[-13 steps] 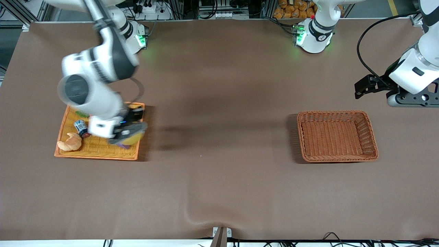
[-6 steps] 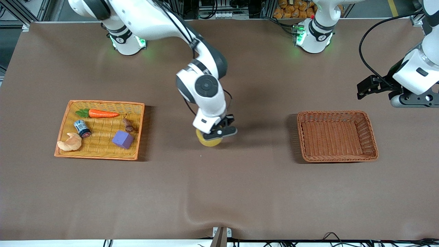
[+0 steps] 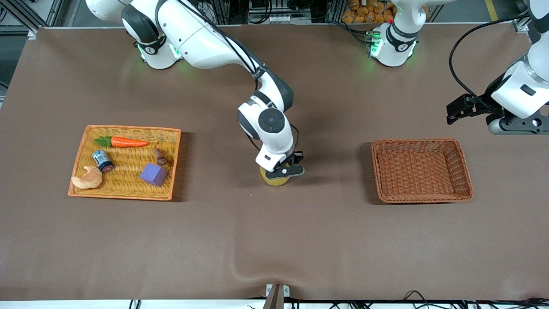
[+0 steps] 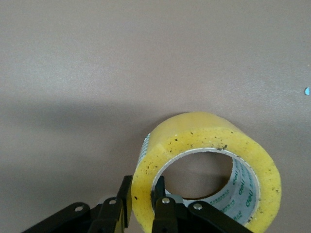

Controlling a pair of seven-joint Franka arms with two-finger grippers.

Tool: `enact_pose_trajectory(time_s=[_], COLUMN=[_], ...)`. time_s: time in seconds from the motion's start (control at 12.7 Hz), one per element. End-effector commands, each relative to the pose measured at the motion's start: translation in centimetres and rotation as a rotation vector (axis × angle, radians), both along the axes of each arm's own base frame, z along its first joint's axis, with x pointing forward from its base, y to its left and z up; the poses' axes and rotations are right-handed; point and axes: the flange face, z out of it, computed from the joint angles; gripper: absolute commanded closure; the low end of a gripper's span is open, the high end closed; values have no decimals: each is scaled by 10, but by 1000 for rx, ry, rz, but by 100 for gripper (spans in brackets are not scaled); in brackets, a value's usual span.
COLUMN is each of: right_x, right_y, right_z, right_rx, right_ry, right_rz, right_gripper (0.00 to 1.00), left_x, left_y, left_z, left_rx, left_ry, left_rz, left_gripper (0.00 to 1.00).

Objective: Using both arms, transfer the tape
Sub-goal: 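Carry the tape roll to mid-table and set it down, then open and withdraw the right gripper while the left gripper approaches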

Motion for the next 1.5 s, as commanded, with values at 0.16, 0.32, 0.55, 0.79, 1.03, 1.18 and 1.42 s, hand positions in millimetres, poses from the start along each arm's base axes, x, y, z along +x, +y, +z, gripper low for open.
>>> enact_pose_trajectory(time_s=[0.16, 0.32, 0.55, 0.79, 1.03, 1.18, 1.42], right_x=[14, 27, 49, 79, 68, 64, 50], right_y=[-3, -24, -81, -146, -195, -239, -318], right_z=[35, 66, 135, 188, 232, 255, 292], right_rx=[52, 32, -63, -58, -71, -86, -78], right_ry=[-2, 17, 50, -8, -6, -22, -37], right_rz=[-42, -63, -107, -21, -48, -15, -8], right_gripper=[0, 0, 0, 0, 0, 0, 0], left_x=[12, 15, 29, 52, 47, 32, 23], left_y=[21, 62, 80, 70, 31, 30, 29], left_z=[-13, -14, -40, -94, -171, -222, -243], left_rx=[-13, -14, -29, -39, 11, 5, 3], left_ry=[22, 24, 40, 62, 3, -32, -52], left_rz=[9, 76, 93, 74, 9, 2, 2], left_gripper=[0, 0, 0, 0, 0, 0, 0])
